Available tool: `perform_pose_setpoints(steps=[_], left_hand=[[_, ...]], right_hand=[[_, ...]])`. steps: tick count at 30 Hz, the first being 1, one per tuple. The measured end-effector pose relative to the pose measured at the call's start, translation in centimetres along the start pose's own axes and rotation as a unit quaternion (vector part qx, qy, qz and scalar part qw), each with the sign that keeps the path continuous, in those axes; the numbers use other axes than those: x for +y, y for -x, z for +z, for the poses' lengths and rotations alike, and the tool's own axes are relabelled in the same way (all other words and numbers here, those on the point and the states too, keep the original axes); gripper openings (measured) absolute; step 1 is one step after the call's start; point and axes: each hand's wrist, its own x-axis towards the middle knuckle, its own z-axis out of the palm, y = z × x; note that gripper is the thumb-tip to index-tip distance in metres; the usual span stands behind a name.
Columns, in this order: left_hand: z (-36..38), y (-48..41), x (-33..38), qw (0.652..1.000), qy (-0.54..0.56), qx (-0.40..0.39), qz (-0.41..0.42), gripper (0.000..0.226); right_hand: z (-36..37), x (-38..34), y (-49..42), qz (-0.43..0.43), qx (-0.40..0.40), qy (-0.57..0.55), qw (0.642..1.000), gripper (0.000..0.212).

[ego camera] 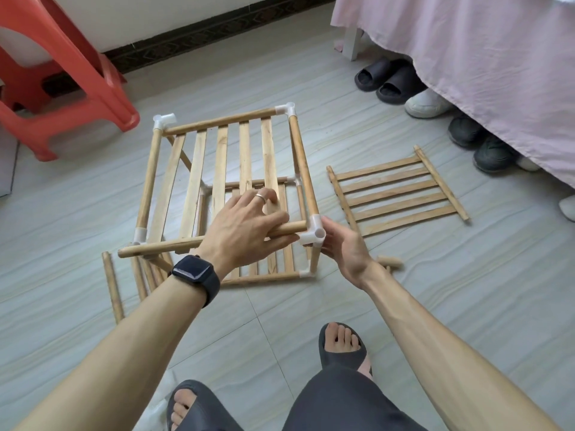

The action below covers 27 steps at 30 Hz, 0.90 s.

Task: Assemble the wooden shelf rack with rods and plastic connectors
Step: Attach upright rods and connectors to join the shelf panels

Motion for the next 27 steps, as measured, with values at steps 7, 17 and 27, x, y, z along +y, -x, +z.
perform_pose_setpoints(steps=[7, 17, 27], left_hand=[[0.6, -0.1, 1.0, 0.999, -0.040, -0.004, -0.002, 0.035], [1.5, -0.2, 1.1, 1.000, -0.009, -0.020, -0.001, 0.020], [1.4, -0.7, 1.8, 0.999, -0.002, -0.044, -0.020, 0.030]], right_hand=[[3.8, -0.7, -1.1, -0.079, 0.136, 0.037, 0.987, 0.052], [3.7, 0.1, -1.9, -0.056, 0.195, -0.057, 0.978, 0.033], [4.3, -0.3, -3.4, -0.021, 0.301, -0.070, 0.951, 0.038]])
